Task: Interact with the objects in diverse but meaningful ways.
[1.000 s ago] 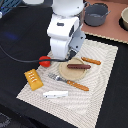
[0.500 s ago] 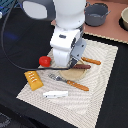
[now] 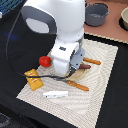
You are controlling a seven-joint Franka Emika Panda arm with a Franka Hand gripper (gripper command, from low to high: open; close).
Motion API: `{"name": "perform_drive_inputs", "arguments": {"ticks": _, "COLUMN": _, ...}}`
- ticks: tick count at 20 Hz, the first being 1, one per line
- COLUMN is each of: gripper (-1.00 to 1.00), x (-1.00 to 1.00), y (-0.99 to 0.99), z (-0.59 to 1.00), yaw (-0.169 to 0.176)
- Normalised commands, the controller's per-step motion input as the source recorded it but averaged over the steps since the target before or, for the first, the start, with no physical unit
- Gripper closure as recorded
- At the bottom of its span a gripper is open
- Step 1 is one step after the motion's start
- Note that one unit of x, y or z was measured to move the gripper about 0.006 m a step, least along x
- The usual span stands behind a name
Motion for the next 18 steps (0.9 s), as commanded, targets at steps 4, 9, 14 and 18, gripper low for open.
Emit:
{"name": "perform_drive_inputs", "arguments": {"ticks": 4, "gripper": -1.00, "x": 0.42, "y": 0.00, "z": -0.06, "yaw": 0.000}}
{"name": "perform_drive_inputs", "arguments": {"ticks": 9, "gripper": 1.00, "x": 0.34, "y": 0.00, "z": -0.12, "yaw": 0.000}}
{"name": "perform_drive_inputs", "arguments": {"ticks": 14, "gripper": 1.00, "x": 0.29, "y": 0.00, "z": -0.16, "yaw": 0.000}}
{"name": "perform_drive_inputs", "arguments": {"ticks": 18, "gripper": 1.00, "x": 0.24, "y": 0.01, "z": -0.17, "yaw": 0.000}}
